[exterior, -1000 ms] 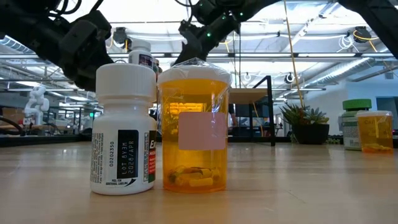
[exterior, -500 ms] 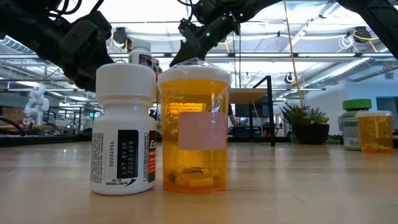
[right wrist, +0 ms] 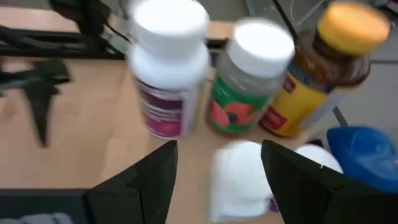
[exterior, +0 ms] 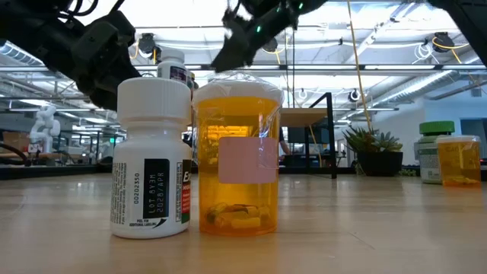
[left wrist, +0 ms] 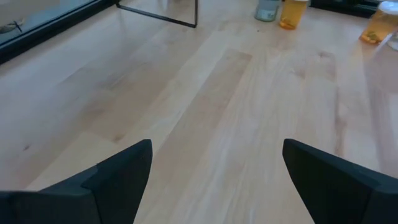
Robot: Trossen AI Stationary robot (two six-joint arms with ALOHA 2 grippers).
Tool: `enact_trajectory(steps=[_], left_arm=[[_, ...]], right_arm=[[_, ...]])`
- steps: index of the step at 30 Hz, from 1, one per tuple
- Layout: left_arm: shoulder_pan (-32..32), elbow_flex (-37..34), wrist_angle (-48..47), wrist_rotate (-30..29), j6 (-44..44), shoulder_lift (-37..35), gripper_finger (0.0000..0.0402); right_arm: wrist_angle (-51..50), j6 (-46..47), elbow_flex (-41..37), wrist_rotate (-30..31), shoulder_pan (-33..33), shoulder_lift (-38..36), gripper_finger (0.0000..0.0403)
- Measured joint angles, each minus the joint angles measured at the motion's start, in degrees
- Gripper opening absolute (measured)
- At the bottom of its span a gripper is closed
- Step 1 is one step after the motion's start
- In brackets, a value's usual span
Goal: Pick and place medicine bottles onto shelf by color
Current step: Put the top small white medicine bottle on the shelf, aligned with the other blue and pink medicine bottles, then put the small green medicine bottle on the shelf, aligned with the other blue, pink and white medicine bottle
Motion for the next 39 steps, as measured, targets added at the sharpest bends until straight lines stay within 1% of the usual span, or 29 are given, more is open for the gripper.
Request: enact_trajectory(steps=[5, 11, 15, 18, 22, 24, 26, 28, 30, 33, 36, 37, 39], left_arm=[[-1.7, 0.1, -2.3, 1.1, -0.5, -2.9, 0.0365], [-4.4, 0.1, -1.9, 1.1, -1.4, -3.3, 0.0365], [-6.3, 0.1, -1.5, 1.1, -2.9, -3.3, 0.0365], [-7.7, 0.1, 1.6, 1.1, -1.9, -3.2, 0.0365], [-8.7, 0.1, 9.3, 2.5, 3.9, -0.5, 0.0365], [-9.0, 0.1, 14.0, 3.2, 7.0, 1.5, 0.0365], [-9.0, 0.1, 17.2, 3.6, 9.4, 4.0, 0.0365], [-8.9, 0.1, 19.7, 3.7, 10.6, 6.4, 0.0365], [-8.5, 0.1, 21.3, 3.7, 10.7, 8.6, 0.0365], [-7.7, 0.1, 22.8, 3.7, 10.9, 11.3, 0.0365], [-6.5, 0.1, 24.8, 4.4, 13.0, 12.9, 0.0365], [-6.0, 0.1, 25.8, 4.9, 13.6, 13.2, 0.0365], [-5.3, 0.1, 27.0, 5.9, 14.9, 13.6, 0.0365]], right_arm=[[-5.2, -0.1, 0.0, 0.5, 3.4, -5.2, 0.0228], [-6.9, -0.8, -2.6, 9.3, 9.1, -11.0, 0.0228], [-10.3, 1.2, -5.5, 13.2, 13.1, -15.0, 0.0228], [-12.3, 4.9, -8.5, 14.4, 16.5, -18.0, 0.0228], [-13.0, 11.5, -13.7, 15.7, 23.3, -19.9, 0.0228], [-13.0, 14.5, -16.3, 18.8, 28.5, -19.4, 0.0228], [-14.8, 18.4, -18.0, 24.8, 33.1, -17.9, 0.0228], [-21.4, 24.4, -18.6, 30.3, 36.5, -17.1, 0.0228], [-30.6, 32.7, -18.6, 32.7, 38.0, -17.0, 0.0228], [-45.8, 46.1, -18.6, 32.6, 39.0, -17.1, 0.0229], [-59.9, 55.0, -19.0, 32.1, 39.3, -17.4, 0.0229], [-62.8, 56.9, -19.6, 31.4, 39.2, -17.8, 0.0229], [-62.7, 58.1, -22.4, 30.1, 38.7, -19.5, 0.0229]])
